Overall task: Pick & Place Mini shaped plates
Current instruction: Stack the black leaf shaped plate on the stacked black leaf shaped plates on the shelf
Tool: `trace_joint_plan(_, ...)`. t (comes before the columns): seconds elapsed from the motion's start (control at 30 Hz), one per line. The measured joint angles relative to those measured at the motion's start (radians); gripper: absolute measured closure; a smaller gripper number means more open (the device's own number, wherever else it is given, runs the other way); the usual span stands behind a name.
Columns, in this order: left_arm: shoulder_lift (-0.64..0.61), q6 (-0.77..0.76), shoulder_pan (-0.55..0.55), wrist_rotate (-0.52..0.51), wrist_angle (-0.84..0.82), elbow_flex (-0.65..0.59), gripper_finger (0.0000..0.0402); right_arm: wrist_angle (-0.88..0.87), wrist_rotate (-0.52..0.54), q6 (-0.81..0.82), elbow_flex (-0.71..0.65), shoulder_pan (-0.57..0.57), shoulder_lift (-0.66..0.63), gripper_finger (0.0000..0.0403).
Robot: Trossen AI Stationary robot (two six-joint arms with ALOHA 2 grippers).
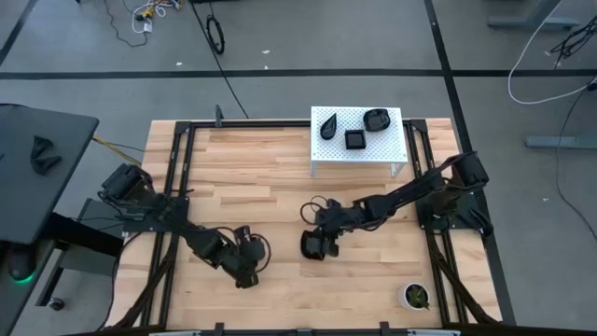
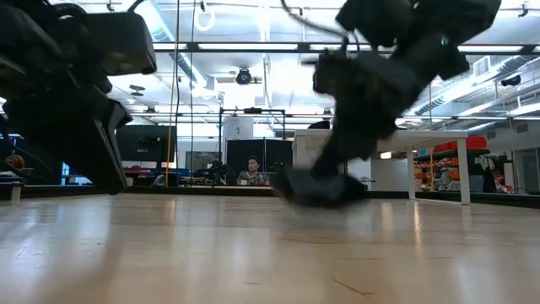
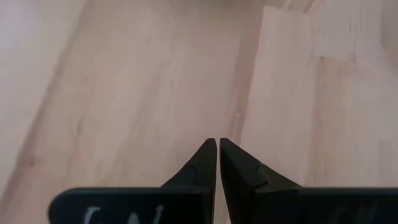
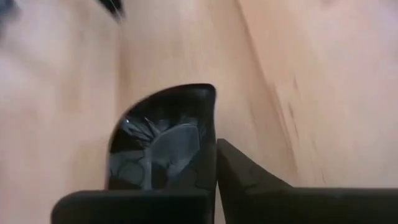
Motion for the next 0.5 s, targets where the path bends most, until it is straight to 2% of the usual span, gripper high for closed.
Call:
trace_joint_plan(0.13, 0.000, 0.000, -0.026, -0.083, 0.002, 0.000, 0.0376, 0.043, 0.022, 0.044, 0.000, -0.004, -0.100, 0.0399)
trace_joint_plan(0.27, 0.000, 0.000, -0.035, -0.121, 0.010, 0.000, 0.0376, 0.024, 0.137, 0.048, 0.000, -0.030, -0.277, 0.0397)
trace_joint_plan(0.4, 0.000, 0.000, -0.034, -0.124, 0.014, 0.000, 0.0376, -0.118, 0.262, -0.014, 0.000, -0.116, -0.521, 0.0400)
trace_joint_plan(0.5, 0.000, 0.001, -0.034, -0.136, 0.024, 0.000, 0.0376, -0.296, 0.352, -0.011, 0.000, -0.254, -0.692, 0.0400)
